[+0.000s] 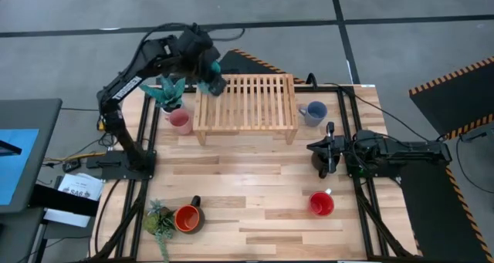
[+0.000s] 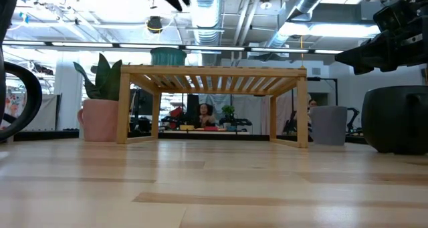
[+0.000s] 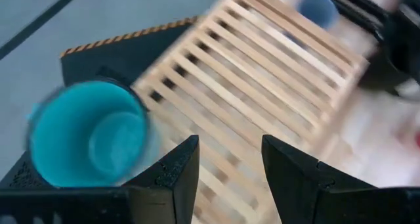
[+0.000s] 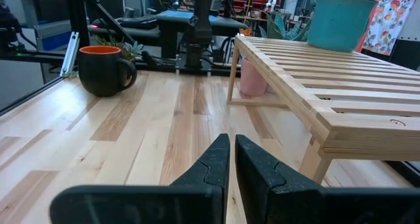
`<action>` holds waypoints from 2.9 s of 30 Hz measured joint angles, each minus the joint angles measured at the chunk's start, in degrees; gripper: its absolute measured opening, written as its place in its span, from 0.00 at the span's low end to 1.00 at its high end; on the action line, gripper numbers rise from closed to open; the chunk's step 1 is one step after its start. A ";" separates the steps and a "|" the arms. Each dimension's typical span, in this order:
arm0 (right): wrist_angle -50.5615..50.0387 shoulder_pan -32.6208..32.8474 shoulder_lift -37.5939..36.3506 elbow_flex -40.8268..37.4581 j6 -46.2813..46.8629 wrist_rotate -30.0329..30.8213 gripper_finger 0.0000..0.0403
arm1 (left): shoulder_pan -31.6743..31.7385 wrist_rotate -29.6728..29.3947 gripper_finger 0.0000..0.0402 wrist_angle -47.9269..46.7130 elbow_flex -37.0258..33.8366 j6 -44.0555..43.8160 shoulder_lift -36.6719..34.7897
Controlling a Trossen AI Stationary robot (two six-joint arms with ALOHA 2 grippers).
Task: Place coffee mugs
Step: Put the pink mug onto the shelf
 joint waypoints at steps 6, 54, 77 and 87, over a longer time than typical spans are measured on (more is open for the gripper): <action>0.00 0.00 0.02 0.00 -0.01 0.00 0.13 | -12.16 -8.16 0.37 -3.78 -0.65 -1.29 -3.37; 0.04 0.00 0.02 -0.02 0.00 0.00 0.13 | -35.65 -37.81 0.36 14.77 -85.24 0.42 -41.82; 0.02 0.00 0.01 -0.02 -0.01 0.00 0.13 | -11.19 -22.20 0.36 23.15 -85.22 35.69 -37.55; 0.07 0.00 0.01 -0.04 -0.02 0.01 0.13 | -6.16 -21.75 0.36 24.23 -86.79 38.18 -33.73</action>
